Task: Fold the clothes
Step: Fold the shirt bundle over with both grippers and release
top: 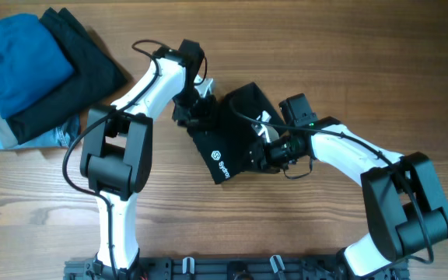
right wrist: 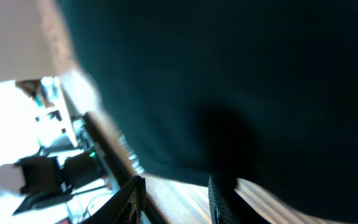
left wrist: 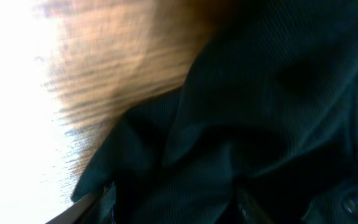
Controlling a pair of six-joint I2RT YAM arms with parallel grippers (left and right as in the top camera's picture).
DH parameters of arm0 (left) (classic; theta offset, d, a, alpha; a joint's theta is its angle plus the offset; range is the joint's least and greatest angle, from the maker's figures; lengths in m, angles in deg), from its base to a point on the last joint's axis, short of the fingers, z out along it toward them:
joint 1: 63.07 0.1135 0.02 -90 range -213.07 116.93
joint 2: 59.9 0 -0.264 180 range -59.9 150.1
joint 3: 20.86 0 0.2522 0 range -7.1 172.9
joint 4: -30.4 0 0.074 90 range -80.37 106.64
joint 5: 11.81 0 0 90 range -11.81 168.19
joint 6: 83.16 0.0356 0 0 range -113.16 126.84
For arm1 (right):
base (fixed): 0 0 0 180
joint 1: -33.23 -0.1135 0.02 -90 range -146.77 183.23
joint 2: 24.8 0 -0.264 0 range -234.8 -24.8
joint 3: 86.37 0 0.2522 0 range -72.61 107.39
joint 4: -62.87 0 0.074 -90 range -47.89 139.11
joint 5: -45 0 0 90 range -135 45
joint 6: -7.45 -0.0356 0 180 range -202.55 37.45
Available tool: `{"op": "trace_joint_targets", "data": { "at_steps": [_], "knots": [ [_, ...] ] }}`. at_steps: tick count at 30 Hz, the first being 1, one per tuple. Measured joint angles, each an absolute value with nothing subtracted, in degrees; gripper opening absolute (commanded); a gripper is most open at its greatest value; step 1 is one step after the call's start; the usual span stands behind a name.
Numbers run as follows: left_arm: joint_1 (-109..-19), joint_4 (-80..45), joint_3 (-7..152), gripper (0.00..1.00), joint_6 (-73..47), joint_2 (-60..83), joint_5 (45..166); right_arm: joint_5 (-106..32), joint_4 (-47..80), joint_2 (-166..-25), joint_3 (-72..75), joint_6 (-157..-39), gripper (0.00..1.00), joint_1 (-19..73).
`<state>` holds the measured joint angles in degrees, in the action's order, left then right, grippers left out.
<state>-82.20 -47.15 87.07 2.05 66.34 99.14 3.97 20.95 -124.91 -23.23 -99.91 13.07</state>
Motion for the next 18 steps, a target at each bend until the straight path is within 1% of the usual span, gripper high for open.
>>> {"op": "trace_joint_targets", "data": {
  "at_steps": [2, 4, 6, 7, 9, 13, 14, 16, 17, 18],
  "knots": [
    [-82.2, -47.2, 85.3, 0.56, 2.1, 66.3, 99.3, -0.1, 21.4, -124.9, -23.4, -102.0, 0.41, 13.2],
    [-82.1, -47.5, 85.0, 0.59, 2.1, 66.3, 99.4, -1.8, 22.3, -124.9, -23.4, -102.9, 0.43, 13.8],
    [-82.1, -50.7, 84.4, 0.59, 1.2, 66.3, 99.6, -4.2, 22.6, -124.9, -23.4, -103.7, 0.44, 16.2],
    [-82.1, -54.7, 83.7, 0.59, -0.8, 66.3, 99.7, -5.9, 22.5, -124.9, -23.4, -103.9, 0.44, 17.8],
    [-82.1, -57.4, 83.1, 0.59, -3.2, 66.3, 99.7, -7.4, 22.3, -124.9, -23.4, -104.0, 0.43, 20.7],
    [-82.1, -57.7, 82.9, 0.6, -8.8, 66.2, 99.7, -10.5, 19.7, -124.9, -23.3, -102.2, 0.34, 28.3],
    [-82.0, -57.7, 82.9, 0.6, -9.4, 65.9, 99.7, -10.1, 17.1, -124.9, -22.9, -100.8, 0.35, 29.3],
    [-81.5, -57.7, 83.4, 0.62, -10.8, 64.7, 98.6, -8.7, 11.5, -124.7, -21.7, -97.1, 0.34, 30.1],
    [-81.0, -57.5, 83.9, 0.63, -11.6, 63.6, 97.5, -7.2, 7.7, -123.8, -20.3, -94.1, 0.32, 29.8],
    [-80.0, -56.6, 84.6, 0.63, -12.4, 61.2, 95.8, -6.0, 6.5, -122.6, -19.5, -92.5, 0.27, 29.5]
  ]
}}
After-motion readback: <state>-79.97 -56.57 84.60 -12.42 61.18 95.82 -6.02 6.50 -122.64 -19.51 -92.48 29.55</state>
